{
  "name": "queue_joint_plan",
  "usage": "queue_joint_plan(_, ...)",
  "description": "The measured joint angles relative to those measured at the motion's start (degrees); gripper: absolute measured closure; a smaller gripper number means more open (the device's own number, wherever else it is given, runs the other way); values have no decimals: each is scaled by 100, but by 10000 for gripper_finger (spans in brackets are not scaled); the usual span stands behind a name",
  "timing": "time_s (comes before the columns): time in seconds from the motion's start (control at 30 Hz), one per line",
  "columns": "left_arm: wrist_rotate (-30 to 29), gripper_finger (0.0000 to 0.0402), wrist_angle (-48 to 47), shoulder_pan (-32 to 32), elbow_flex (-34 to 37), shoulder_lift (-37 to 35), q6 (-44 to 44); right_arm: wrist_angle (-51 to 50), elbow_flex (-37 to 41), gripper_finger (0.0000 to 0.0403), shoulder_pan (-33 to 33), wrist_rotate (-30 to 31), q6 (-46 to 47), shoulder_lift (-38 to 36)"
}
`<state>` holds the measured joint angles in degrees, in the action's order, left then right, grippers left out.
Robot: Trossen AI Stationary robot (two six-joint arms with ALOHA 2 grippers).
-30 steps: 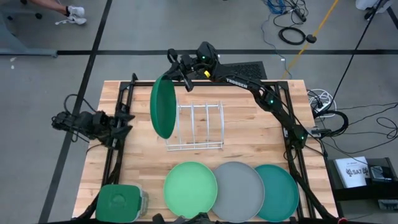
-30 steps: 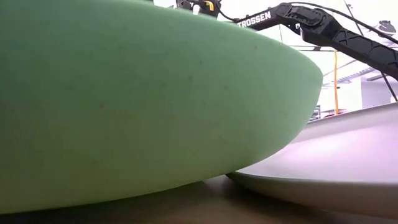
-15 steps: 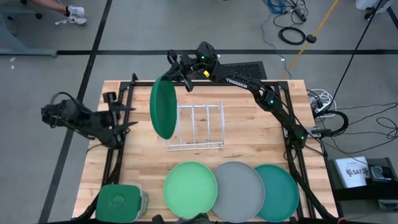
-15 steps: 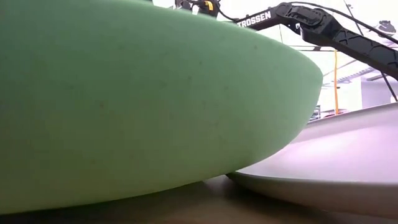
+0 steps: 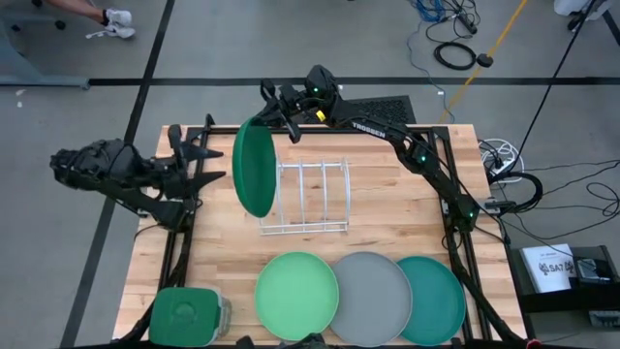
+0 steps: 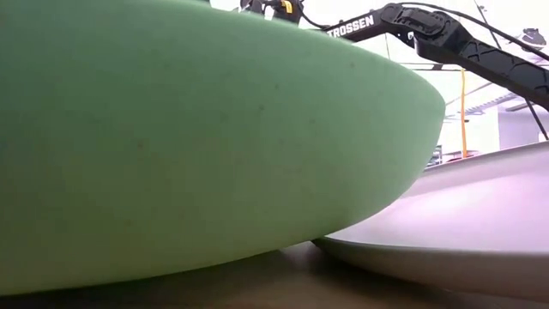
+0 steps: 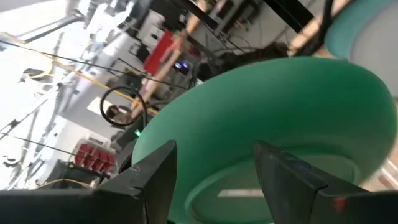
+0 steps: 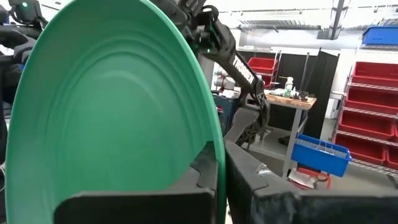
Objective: Sort dishes
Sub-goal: Put the green plate into the white dish rack
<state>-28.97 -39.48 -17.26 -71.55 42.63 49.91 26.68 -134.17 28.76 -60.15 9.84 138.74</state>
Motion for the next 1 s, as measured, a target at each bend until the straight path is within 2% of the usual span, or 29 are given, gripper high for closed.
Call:
queue_joint_plan(0.37, 2, 189, -685, 0, -485, 383, -10, -263, 0, 399, -31, -19, -144, -9)
queue_joint_plan(0.77, 317, 189, -1095, -10, -485, 847, -1155, -908, 9, 399, -31, -54, -625, -9)
queue_joint_plan(0.83, 308, 189, -1104, -78, -485, 890, -1074, -936, 9, 399, -31, -75, -631, -9)
queue_joint_plan(1.0, 249, 189, -1099, -359, -485, 897, -171, -993, 9, 399, -42, -44, -623, -9)
